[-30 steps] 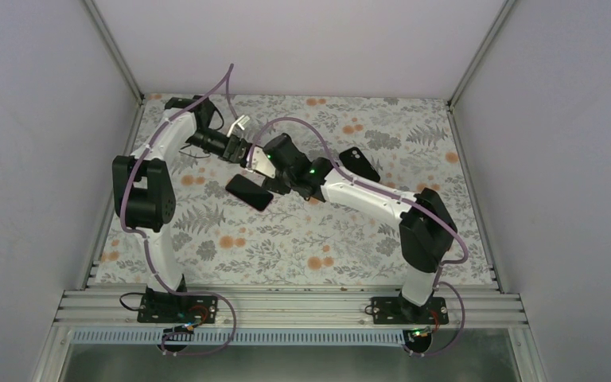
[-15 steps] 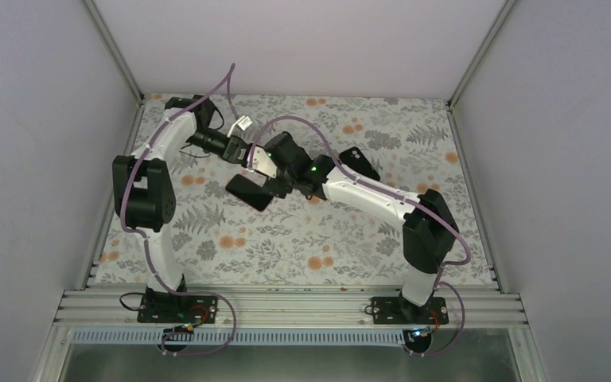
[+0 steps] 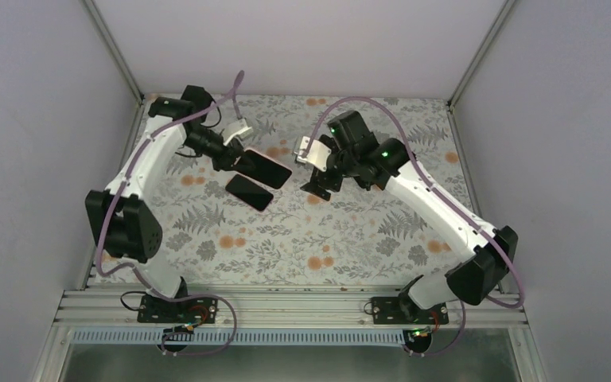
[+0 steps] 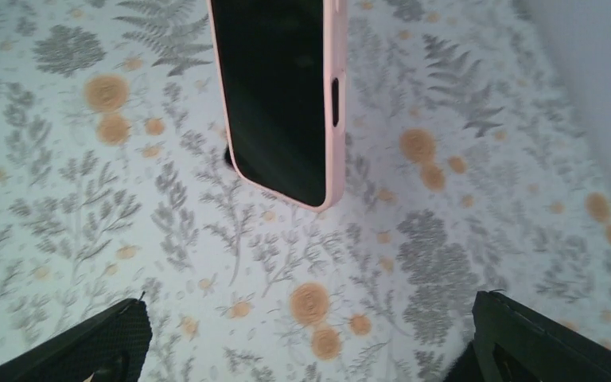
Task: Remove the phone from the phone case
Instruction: Pick up the phone at the center of the board, then remove the phone case from the phone.
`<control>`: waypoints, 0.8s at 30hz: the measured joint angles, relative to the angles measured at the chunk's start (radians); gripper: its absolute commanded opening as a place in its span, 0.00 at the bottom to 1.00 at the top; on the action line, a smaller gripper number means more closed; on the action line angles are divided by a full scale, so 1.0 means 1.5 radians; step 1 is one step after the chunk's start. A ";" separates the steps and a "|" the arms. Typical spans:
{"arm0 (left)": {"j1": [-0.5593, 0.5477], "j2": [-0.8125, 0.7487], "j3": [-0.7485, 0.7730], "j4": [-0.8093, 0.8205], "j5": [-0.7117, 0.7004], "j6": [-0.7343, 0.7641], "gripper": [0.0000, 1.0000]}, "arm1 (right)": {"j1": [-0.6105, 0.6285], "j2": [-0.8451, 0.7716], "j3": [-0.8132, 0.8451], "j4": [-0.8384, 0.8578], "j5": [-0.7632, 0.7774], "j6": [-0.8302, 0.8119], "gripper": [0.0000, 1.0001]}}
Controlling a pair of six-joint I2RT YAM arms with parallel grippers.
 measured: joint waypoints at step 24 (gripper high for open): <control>-0.179 -0.171 -0.061 -0.011 -0.130 0.041 0.02 | -0.056 0.153 0.056 -0.136 -0.215 -0.065 0.98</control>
